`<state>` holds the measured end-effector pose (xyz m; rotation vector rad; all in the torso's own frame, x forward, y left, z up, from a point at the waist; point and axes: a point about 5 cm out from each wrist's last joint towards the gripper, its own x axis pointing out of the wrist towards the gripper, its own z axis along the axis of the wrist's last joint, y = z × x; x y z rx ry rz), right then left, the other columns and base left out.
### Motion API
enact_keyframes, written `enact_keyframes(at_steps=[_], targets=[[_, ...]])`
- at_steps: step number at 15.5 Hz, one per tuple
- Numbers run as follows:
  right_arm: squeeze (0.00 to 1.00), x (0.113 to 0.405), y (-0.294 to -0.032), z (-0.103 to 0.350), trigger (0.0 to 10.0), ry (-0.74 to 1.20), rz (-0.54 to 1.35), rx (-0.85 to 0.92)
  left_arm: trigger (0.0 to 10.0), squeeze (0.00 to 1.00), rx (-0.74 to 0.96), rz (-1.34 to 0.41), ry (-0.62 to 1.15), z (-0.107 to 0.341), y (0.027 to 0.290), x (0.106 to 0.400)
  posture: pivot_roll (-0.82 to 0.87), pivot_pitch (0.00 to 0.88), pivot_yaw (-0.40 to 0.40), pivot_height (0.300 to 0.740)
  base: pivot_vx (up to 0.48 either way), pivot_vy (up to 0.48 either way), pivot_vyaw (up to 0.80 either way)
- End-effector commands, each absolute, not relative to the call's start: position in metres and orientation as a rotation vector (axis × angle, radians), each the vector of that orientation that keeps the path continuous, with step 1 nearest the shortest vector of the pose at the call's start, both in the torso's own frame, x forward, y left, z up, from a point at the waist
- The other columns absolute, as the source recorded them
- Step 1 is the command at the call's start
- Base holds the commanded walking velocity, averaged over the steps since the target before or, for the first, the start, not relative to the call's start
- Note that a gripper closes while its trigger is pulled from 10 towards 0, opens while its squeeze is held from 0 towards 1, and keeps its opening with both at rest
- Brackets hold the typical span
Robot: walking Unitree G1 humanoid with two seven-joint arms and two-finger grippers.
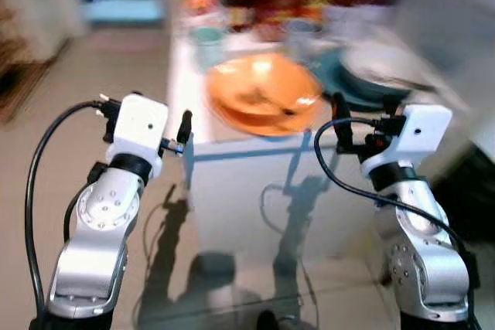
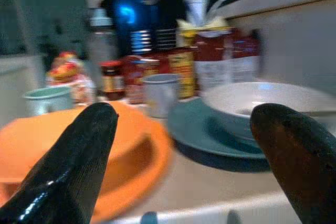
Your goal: Setting the table
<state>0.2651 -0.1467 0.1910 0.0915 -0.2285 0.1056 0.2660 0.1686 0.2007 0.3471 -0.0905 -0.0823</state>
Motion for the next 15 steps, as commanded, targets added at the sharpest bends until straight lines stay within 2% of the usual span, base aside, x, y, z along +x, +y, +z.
enact_keyframes(at_steps=[1,3,5,7,11,15], targets=[[0.00,0.266,-0.143,0.193,10.0,-0.218,0.127,0.079,10.0,0.00,0.327,-0.062,-0.083,0.201,0.171,0.269,0.09,0.000,-0.029,0.740,0.000,0.480,-0.77],[0.00,0.269,-0.138,0.190,10.0,-0.173,0.192,0.093,10.0,0.00,0.342,-0.028,-0.091,0.204,0.176,0.271,0.09,0.000,-0.028,0.740,0.000,0.480,-0.77],[0.00,0.273,-0.131,0.185,10.0,-0.121,0.295,0.109,10.0,0.00,0.353,0.004,-0.094,0.205,0.178,0.274,0.09,0.000,-0.031,0.740,0.000,0.480,0.00],[0.00,0.276,-0.128,0.187,10.0,-0.116,0.318,0.111,10.0,0.00,0.348,0.029,-0.091,0.206,0.180,0.276,0.09,0.000,-0.038,0.740,0.000,0.478,0.00],[0.00,0.282,-0.127,0.195,10.0,-0.147,0.326,0.102,10.0,0.00,0.328,0.020,-0.116,0.210,0.175,0.274,0.10,0.000,-0.044,0.740,0.000,0.000,0.00],[0.00,0.287,-0.132,0.188,10.0,-0.116,0.267,0.107,10.0,0.00,0.323,-0.107,-0.129,0.209,0.159,0.270,0.09,0.004,-0.036,0.740,0.000,0.000,0.00]])
